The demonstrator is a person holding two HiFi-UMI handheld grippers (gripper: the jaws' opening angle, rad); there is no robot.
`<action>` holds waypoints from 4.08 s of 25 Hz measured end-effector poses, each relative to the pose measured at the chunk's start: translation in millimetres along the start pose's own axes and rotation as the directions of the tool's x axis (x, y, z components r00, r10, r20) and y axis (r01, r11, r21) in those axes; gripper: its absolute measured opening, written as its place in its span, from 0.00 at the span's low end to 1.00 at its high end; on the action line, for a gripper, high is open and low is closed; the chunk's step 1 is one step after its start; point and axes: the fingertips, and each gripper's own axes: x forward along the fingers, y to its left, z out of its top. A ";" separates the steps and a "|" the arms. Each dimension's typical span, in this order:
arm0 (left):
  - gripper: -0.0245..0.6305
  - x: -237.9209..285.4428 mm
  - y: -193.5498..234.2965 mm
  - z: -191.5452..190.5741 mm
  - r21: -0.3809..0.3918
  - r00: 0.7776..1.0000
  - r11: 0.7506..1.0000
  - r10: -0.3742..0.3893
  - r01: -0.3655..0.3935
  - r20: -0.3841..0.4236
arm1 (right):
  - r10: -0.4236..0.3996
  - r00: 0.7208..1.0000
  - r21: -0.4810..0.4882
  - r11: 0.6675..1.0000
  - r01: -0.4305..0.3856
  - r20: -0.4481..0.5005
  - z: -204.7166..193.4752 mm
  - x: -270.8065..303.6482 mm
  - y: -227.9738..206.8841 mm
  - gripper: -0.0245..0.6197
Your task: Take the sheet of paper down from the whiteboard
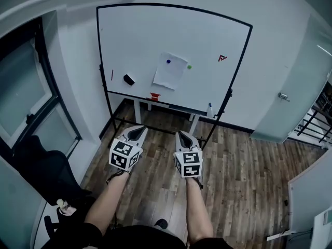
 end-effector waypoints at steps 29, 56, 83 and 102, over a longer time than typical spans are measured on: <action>0.07 110.8 77.8 -2.5 -0.172 0.998 0.984 0.045 -0.035 0.050 | 0.029 0.998 0.135 0.991 -0.021 -0.058 -32.3 102.8 -104.6 0.08; 0.07 209.2 332.9 -19.4 -0.180 0.998 0.984 -0.011 0.021 0.061 | -0.060 0.997 0.126 0.990 0.065 -0.038 22.1 365.0 -82.4 0.08; 0.07 304.6 399.6 -86.7 -0.174 0.989 0.975 -0.144 0.138 -0.023 | -0.135 0.983 0.223 0.962 0.160 -0.125 -49.6 478.8 -87.8 0.08; 0.07 467.4 426.6 -86.6 -0.146 0.938 0.931 -0.344 0.334 -0.049 | -0.310 0.946 0.177 0.930 0.322 -0.090 -0.7 572.9 -182.5 0.08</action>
